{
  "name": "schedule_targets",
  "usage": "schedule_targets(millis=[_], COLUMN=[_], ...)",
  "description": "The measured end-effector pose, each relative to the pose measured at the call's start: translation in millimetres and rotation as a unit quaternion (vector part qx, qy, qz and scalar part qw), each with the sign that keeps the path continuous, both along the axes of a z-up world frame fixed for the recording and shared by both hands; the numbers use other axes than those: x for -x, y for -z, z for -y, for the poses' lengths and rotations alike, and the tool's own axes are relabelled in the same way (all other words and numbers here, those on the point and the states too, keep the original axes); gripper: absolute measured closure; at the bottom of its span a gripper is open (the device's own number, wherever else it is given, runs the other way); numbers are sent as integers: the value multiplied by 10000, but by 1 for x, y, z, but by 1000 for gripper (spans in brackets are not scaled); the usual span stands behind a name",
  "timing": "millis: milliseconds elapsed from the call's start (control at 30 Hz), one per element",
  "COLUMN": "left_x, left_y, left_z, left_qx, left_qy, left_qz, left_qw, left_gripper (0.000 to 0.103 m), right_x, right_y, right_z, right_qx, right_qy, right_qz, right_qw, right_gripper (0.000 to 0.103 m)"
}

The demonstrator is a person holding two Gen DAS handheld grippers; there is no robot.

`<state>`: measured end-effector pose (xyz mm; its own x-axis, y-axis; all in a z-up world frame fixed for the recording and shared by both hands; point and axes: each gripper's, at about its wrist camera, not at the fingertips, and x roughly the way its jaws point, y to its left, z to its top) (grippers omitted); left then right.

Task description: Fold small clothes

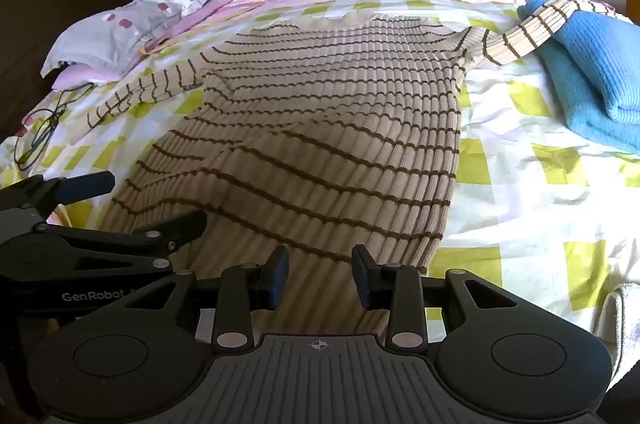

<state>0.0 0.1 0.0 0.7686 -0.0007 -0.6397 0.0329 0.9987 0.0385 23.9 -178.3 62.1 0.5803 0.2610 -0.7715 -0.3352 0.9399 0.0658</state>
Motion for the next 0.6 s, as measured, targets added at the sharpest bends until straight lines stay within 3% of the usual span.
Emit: schedule_targets(millis=[600], left_x=[-1], left_y=[3], left_z=[1], left_qx=[49], left_qy=[20], left_qz=[-103], left_qw=[9999], left_gripper=[0], right_x=[-1], right_y=[5], right_z=[0], right_qx=[34], right_qy=[15], right_qz=[-52], right_qw=[10000], right_gripper=[69])
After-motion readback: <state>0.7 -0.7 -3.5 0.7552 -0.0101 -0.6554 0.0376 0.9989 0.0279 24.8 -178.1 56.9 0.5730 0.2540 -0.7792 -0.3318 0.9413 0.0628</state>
